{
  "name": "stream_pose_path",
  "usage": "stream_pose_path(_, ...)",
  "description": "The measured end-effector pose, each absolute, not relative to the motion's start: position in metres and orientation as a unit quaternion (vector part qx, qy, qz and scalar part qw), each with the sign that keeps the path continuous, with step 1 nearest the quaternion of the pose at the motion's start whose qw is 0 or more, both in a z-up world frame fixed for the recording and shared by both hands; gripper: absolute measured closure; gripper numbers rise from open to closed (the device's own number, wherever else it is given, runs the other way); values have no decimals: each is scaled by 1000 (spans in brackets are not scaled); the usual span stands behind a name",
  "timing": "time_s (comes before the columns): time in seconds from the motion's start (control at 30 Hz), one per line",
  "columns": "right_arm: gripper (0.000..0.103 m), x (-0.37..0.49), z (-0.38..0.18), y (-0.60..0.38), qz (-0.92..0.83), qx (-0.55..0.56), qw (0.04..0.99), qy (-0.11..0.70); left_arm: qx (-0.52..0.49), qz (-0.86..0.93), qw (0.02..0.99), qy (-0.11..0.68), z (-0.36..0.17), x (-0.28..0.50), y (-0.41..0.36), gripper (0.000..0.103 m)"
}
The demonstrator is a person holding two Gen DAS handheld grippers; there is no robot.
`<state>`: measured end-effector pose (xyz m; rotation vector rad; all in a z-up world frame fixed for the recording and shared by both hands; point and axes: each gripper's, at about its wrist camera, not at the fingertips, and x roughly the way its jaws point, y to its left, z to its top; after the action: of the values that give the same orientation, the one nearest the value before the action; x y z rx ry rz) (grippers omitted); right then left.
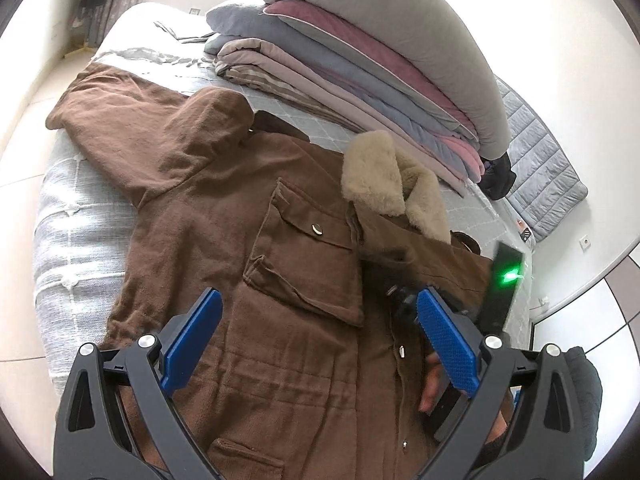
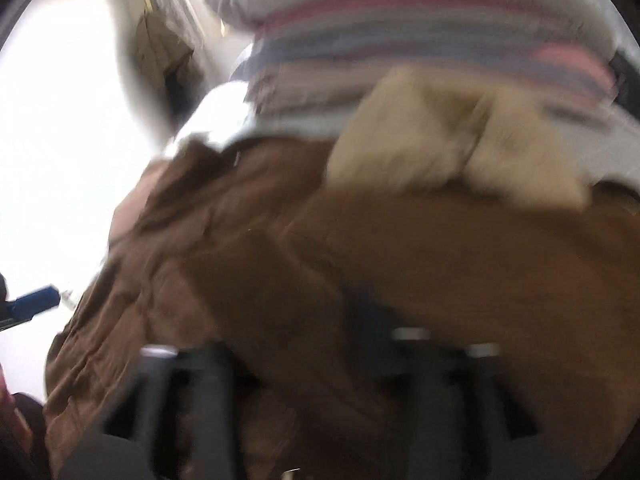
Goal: Fold large clothes
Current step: 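Fold the held sleeve across the jacket front with the right gripper, release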
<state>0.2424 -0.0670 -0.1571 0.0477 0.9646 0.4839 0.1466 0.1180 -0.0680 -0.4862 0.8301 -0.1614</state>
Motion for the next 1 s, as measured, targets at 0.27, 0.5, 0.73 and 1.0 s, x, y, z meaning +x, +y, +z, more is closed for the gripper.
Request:
stream_pose_path(0.27,25,209,-103,-68,273,17,883,382,-247,-77,881,396,-66,144,126,9)
stream_pose_path(0.5,21,261,-168,-127,157,86,838,516,-244,-74,882,395,-66,143,128,9)
stream_pose_path(0.73,17,252,-156,-127,160,81,846,501,-208,-64,896,388,-60,137,126,9)
stream_pose_path(1.0,16,233,-135,-118,179,112,846,490,-198,-65,884,418,-68,140,131,9)
